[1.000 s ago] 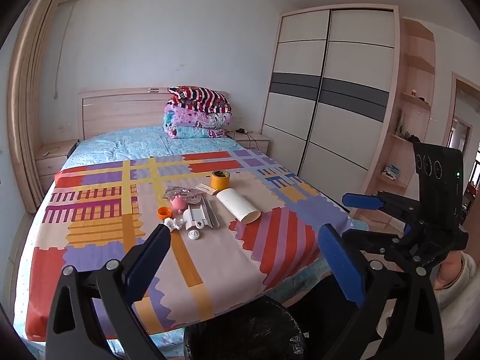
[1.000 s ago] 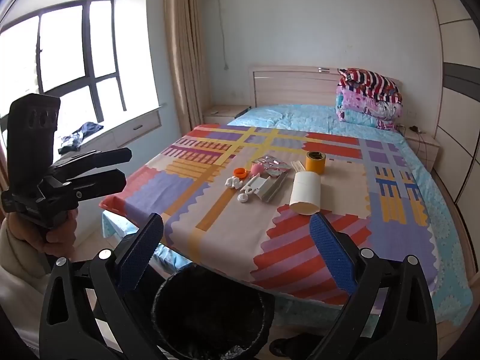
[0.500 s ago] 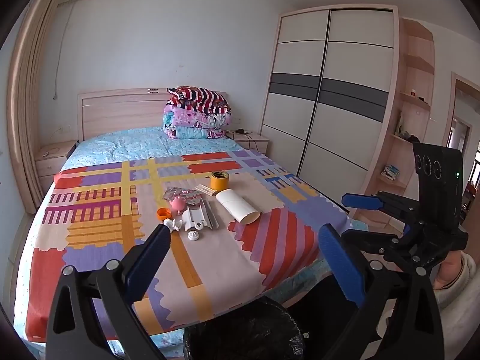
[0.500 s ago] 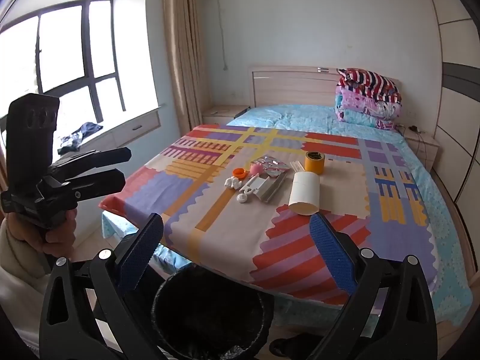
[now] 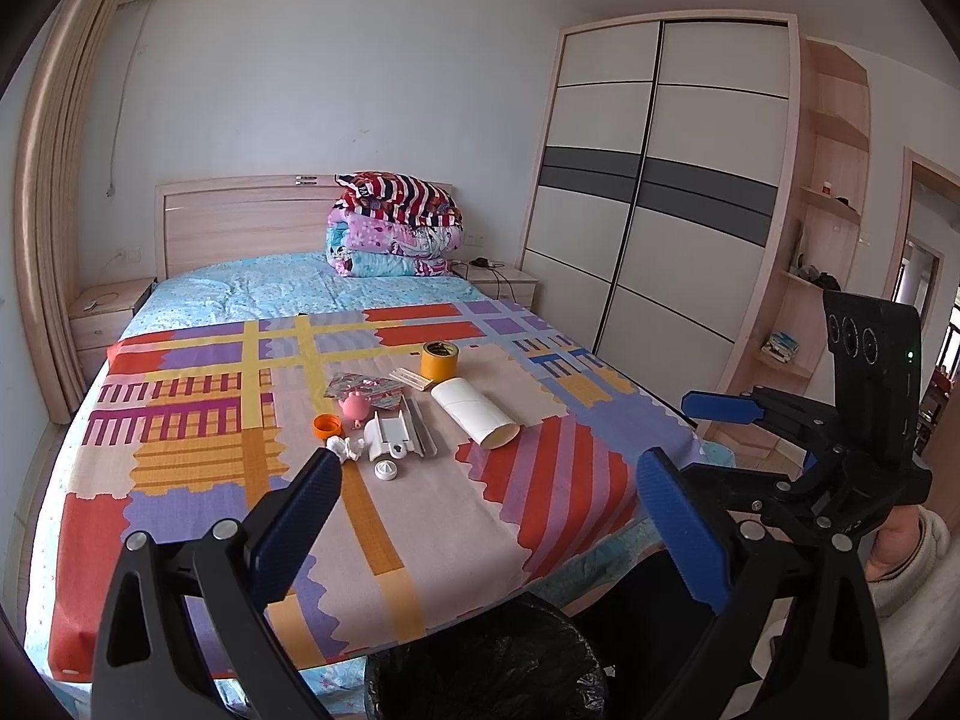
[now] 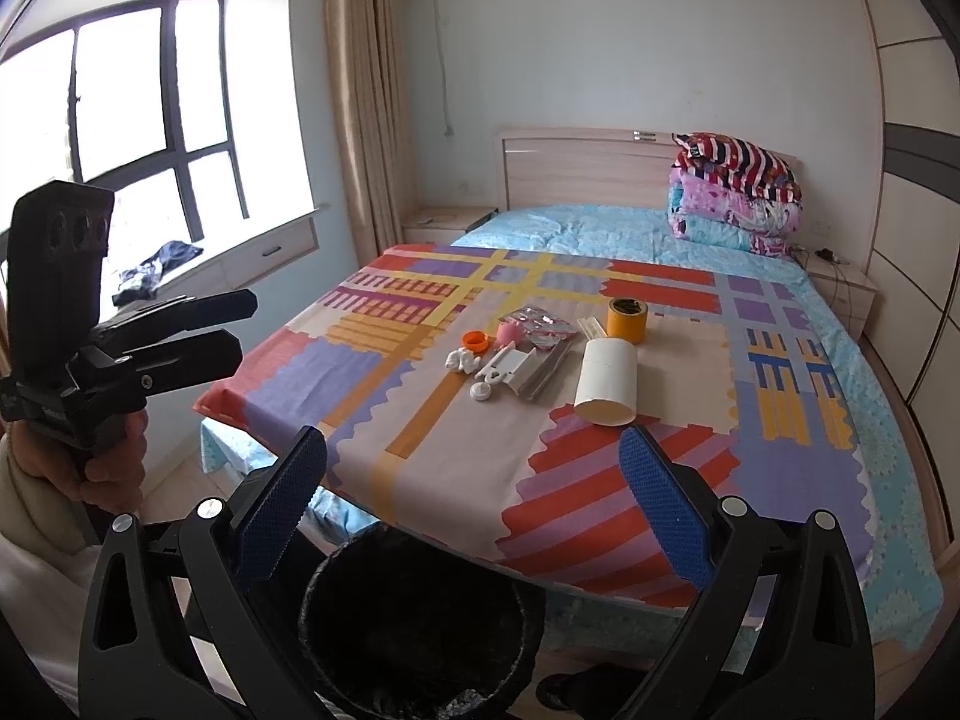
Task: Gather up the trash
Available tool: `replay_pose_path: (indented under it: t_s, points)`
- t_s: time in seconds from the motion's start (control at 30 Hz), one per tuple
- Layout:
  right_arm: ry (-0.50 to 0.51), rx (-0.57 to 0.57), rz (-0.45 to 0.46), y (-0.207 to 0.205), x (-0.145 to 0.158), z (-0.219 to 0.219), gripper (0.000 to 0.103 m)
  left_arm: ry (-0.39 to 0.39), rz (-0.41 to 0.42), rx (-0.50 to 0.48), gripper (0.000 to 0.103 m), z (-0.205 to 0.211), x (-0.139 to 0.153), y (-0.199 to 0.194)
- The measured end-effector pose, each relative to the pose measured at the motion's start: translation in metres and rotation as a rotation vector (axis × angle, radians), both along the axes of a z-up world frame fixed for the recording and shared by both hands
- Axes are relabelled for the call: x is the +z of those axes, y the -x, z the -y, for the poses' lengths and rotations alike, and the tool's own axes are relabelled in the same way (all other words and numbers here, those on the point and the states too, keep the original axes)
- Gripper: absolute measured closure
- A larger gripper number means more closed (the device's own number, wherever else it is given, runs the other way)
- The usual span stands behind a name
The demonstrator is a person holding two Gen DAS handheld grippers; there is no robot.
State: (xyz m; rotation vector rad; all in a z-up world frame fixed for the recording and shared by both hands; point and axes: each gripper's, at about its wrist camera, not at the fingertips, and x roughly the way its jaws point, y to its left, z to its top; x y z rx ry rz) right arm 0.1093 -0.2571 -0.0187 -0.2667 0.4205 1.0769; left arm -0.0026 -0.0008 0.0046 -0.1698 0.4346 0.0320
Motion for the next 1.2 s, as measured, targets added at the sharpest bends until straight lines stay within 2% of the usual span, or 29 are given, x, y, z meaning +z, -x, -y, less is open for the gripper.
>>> replay_pose_path:
  t_s: [0.97,1.2]
  points:
    - [0.0,-0.003,-0.015,-0.001,-0.002,-0.003,0.004,0.007,-0.018,0.01,0.008,-0.006,-0.005,-0.004]
    - [0.017,-0.016,-0.009,-0.011,-0.004,-0.012,0.004,0.0,-0.043,0.024,0.008,-0.017,-0.012,-0.017]
